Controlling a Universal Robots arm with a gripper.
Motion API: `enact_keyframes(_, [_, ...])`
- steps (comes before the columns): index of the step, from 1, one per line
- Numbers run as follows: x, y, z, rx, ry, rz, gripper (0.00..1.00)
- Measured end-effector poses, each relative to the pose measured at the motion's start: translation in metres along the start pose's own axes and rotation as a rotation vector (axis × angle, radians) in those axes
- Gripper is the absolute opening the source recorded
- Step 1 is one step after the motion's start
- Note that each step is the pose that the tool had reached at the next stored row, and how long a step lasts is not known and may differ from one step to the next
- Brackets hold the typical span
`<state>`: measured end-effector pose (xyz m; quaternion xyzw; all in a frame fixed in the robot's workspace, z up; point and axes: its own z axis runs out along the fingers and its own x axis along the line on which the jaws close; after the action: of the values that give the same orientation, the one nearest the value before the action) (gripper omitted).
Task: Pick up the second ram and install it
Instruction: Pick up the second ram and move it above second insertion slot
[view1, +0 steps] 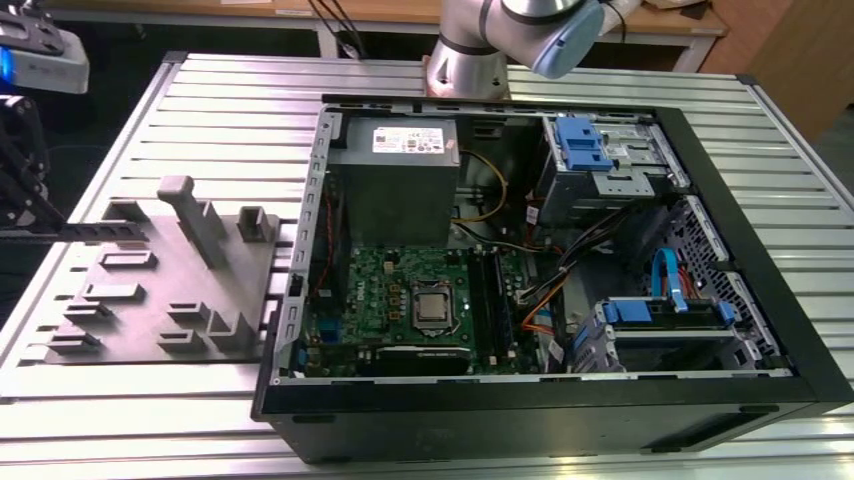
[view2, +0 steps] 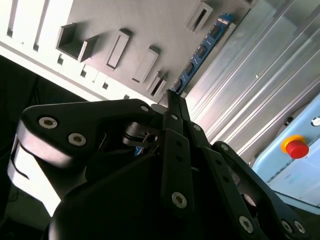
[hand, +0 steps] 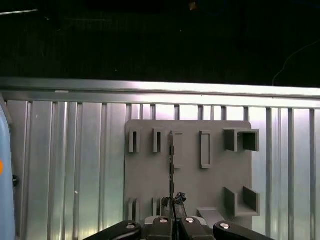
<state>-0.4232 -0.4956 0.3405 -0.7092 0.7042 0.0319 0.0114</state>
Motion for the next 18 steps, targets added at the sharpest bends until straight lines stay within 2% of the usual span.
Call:
enact_keyframes(13, [-0.0023,0.0011,-0.0371,0.0,-0.0054,0.0,0.08])
enact_keyframes(18, [-0.003,0.0014,-0.0486,0.0001,-0.0066,0.0,0.08])
